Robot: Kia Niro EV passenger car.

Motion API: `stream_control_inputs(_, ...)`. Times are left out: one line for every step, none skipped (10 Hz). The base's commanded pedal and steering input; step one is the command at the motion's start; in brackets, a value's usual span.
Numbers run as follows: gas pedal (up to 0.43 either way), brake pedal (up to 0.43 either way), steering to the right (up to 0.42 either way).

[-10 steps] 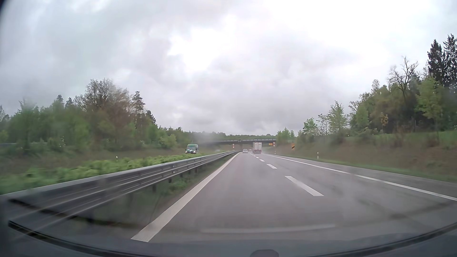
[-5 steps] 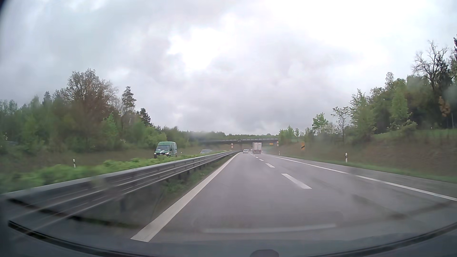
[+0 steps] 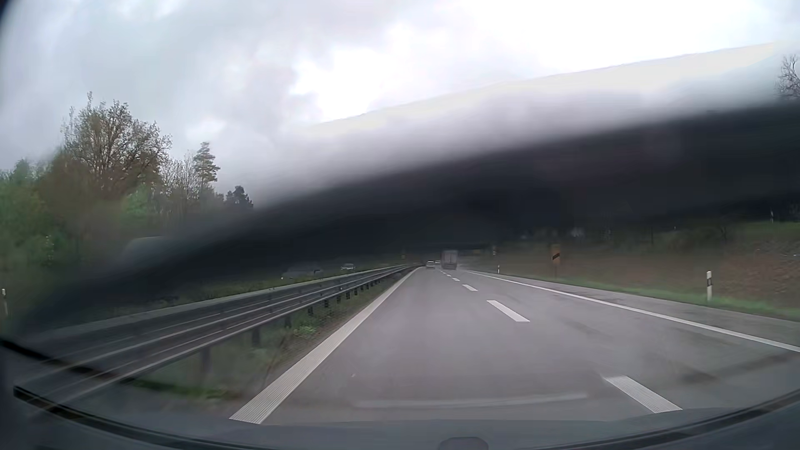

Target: Follow the waypoints while adhering to traffic rules and regulations

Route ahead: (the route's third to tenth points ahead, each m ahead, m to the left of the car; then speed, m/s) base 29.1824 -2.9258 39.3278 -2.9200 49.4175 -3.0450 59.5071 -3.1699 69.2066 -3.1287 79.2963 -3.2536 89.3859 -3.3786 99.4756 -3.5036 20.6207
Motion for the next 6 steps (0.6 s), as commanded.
stream_control_inputs(0.138,0.000,0.000)
stream_control_inputs(0.138,0.000,0.000)
stream_control_inputs(0.138,0.000,0.000)
stream_control_inputs(0.138,0.000,0.000)
stream_control_inputs(0.138,0.000,0.000)
stream_control_inputs(0.138,0.000,0.000)
